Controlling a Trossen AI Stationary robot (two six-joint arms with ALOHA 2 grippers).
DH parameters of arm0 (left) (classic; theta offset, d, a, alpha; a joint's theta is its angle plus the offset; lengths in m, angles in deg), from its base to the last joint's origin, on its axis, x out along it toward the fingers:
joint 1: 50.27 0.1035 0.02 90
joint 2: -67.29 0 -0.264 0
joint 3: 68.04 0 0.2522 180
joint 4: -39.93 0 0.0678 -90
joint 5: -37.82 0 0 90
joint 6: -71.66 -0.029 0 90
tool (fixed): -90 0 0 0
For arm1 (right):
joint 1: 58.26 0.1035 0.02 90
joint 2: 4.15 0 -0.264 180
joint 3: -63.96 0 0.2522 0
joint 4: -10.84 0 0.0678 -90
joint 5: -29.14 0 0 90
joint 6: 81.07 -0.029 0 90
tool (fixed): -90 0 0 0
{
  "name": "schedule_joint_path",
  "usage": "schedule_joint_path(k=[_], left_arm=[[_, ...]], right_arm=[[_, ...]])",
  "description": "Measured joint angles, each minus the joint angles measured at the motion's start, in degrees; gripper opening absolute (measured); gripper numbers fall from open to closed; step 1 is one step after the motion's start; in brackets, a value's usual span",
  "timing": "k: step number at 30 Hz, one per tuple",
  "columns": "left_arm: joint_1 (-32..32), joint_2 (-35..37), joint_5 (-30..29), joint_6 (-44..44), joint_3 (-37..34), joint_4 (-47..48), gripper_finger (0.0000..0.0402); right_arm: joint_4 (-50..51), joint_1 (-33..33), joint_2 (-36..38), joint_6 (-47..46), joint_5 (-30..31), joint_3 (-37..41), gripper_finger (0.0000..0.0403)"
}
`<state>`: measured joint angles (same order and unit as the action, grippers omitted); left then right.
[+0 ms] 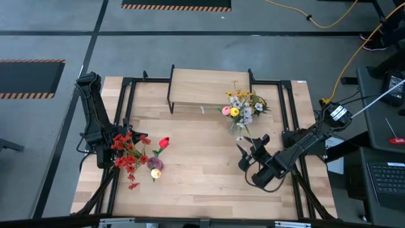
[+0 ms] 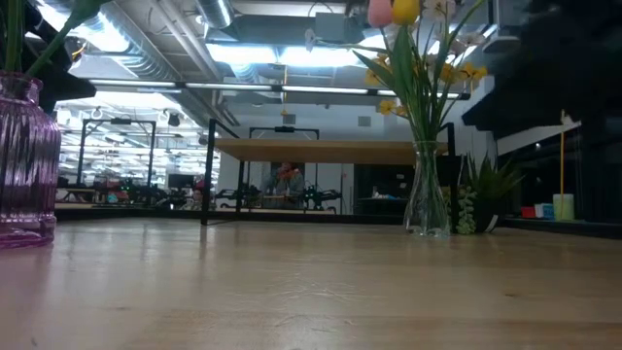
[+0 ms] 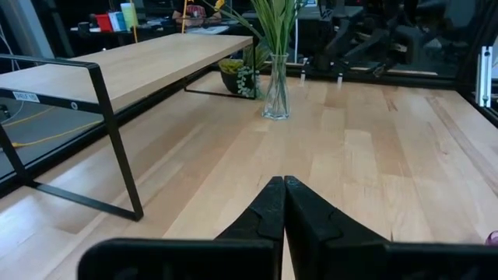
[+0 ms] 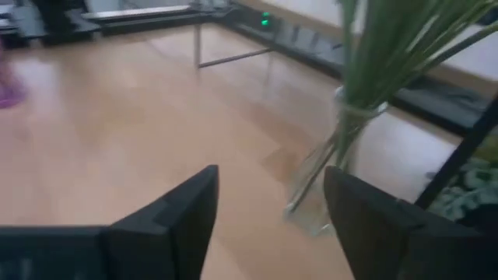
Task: Pick and place flowers into a vace then onto a shelf
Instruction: Put the transparent vase with flowers on the shelf
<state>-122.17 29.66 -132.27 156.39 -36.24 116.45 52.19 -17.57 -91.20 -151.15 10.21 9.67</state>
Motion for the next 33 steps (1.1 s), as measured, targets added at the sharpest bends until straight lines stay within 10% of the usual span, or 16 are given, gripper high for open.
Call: schedule_joint_path(k=[22, 33], left_arm=[[0.0, 0.0, -0.8, 0.0, 0.0, 0.0, 0.0003], [0.0, 0.0, -0.8, 0.0, 0.0, 0.1, 0.0001]], right_arm=[[-41.1, -12.7, 0.0, 25.4, 0.5, 14.1, 0.0281], [-46.3, -19.6, 0.0, 30.9, -5.6, 14.4, 0.0281]])
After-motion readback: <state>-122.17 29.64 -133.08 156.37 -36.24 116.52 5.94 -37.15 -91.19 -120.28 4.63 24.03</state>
